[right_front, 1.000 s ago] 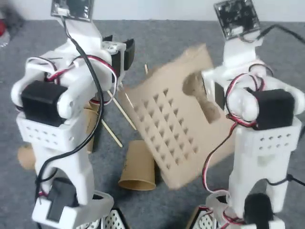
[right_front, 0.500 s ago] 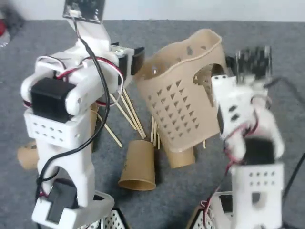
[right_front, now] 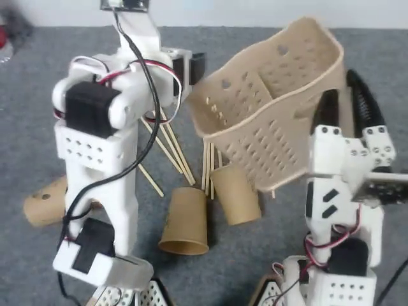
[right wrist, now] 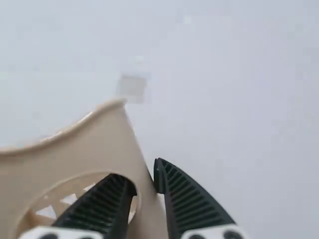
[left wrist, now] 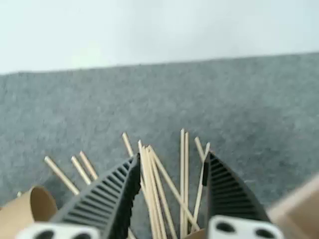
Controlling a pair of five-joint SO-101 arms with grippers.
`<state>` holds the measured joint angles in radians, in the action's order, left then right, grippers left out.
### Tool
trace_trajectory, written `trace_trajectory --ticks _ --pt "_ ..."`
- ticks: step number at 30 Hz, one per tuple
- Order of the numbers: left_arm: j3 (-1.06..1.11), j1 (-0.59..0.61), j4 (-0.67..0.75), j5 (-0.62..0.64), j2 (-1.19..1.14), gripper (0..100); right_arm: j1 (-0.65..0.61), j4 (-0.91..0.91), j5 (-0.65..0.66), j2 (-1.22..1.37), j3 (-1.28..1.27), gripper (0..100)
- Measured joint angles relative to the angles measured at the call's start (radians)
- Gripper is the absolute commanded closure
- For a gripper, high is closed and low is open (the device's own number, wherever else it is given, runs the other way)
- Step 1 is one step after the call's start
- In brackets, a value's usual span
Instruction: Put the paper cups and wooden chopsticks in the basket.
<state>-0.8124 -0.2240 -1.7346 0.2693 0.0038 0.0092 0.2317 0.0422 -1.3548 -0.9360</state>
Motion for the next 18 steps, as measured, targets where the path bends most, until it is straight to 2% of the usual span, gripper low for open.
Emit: trace_trajectory --ticks 11,18 --pt "-0.034 -0.167 0.000 0.006 -0.032 80 0.002 -0.023 -0.069 0.068 -0.002 99.1" --pt "-0.035 -0.192 0.017 0.005 -0.124 80 0.002 -0.023 -0.075 0.069 -0.003 99.1"
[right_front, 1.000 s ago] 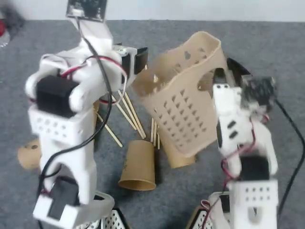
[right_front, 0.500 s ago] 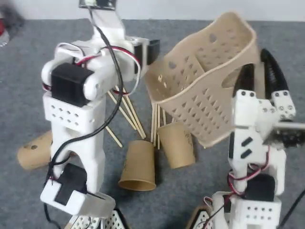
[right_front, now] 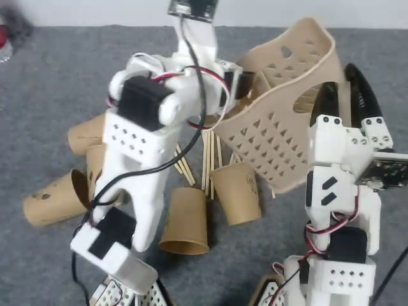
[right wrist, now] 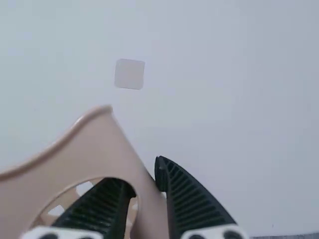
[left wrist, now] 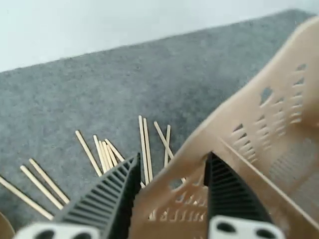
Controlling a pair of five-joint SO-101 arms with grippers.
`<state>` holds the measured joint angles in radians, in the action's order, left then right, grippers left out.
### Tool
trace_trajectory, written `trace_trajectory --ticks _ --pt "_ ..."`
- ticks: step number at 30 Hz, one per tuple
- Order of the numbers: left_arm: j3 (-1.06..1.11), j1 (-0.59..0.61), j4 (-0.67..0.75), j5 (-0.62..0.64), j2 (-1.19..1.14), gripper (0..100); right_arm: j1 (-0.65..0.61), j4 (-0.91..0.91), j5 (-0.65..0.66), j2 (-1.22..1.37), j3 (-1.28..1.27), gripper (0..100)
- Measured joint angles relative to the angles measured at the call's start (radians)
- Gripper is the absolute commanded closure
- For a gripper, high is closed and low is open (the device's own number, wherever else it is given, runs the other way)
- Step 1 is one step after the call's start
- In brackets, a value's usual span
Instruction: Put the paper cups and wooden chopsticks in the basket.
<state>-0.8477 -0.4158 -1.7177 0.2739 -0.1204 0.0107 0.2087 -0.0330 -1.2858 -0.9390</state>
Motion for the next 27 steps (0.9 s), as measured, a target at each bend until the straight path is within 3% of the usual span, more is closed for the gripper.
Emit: trace_trajectory --ticks 6,18,27 --pt "0.002 -0.063 0.003 -0.043 -0.015 99 0.002 0.000 0.000 -0.015 0.000 99.1" --pt "-0.012 -0.083 0.003 -0.110 -0.025 99 0.011 -0.003 0.005 -0.014 -0.061 98.9" --pt "-0.005 -0.084 0.020 -0.110 -0.057 99 0.086 -0.005 0.210 -0.028 -0.273 98.9"
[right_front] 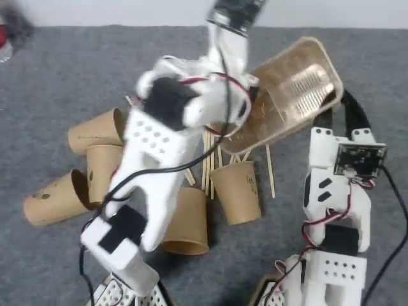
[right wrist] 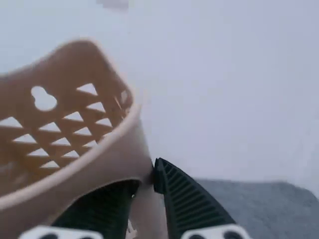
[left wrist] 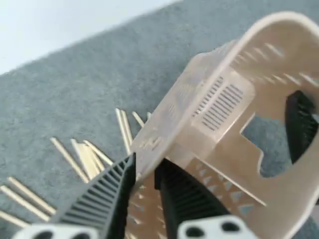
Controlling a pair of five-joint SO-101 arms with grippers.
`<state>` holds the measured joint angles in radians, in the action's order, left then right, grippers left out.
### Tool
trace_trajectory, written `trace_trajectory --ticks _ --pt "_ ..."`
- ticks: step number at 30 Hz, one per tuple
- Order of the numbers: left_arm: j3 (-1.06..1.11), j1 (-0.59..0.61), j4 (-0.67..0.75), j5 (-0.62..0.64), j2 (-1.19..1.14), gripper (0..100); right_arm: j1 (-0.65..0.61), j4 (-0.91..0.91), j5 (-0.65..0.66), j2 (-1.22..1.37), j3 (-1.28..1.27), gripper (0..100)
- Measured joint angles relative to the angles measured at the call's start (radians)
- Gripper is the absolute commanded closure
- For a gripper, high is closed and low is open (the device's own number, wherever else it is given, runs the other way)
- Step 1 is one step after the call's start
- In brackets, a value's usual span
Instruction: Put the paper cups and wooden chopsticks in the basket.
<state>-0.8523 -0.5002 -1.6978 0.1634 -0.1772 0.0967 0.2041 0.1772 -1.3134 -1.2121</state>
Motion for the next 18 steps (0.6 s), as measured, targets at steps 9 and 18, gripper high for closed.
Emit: trace_trajectory --ticks 9,18 --pt "0.038 -0.109 0.150 0.000 -0.173 99 0.207 0.000 0.044 0.000 -0.087 99.0" --pt "0.038 -0.143 0.245 0.000 -0.265 99 0.269 -0.040 0.118 -0.002 -0.249 99.0"
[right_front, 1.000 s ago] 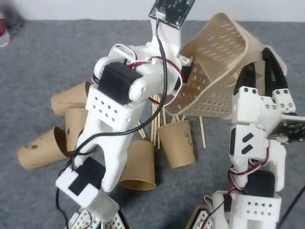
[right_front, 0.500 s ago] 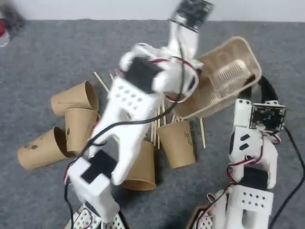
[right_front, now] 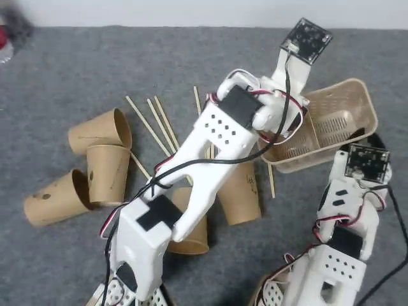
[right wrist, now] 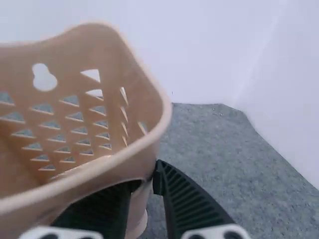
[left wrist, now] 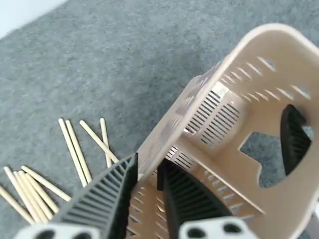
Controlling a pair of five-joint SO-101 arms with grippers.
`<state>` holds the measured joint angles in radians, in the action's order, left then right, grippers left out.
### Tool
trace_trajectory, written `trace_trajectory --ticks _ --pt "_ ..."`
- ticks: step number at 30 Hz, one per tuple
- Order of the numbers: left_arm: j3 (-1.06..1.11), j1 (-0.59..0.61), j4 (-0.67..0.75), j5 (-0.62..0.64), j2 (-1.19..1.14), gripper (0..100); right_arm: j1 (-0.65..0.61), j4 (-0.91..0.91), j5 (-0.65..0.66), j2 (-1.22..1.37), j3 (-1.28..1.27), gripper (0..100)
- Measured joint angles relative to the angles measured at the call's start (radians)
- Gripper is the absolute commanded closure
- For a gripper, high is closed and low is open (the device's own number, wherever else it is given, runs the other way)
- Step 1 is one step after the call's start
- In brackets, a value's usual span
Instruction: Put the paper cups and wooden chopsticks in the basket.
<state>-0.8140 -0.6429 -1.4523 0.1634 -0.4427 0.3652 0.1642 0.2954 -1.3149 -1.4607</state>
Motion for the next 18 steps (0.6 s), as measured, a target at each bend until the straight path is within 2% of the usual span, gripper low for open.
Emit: trace_trajectory --ticks 3,9,13,18 --pt "0.000 -0.002 0.021 -0.002 -0.040 99 0.005 -0.084 0.009 -0.003 -0.071 97.6" --pt "-0.002 -0.005 0.081 -0.002 -0.084 99 -0.006 -0.066 0.110 -0.025 -0.115 74.5" --pt "0.000 0.018 0.158 0.009 -0.118 99 -0.037 0.020 0.203 -0.012 -0.123 76.9" --pt "-0.002 0.006 0.221 0.002 -0.118 99 -0.043 0.117 0.221 -0.023 -0.121 78.9"
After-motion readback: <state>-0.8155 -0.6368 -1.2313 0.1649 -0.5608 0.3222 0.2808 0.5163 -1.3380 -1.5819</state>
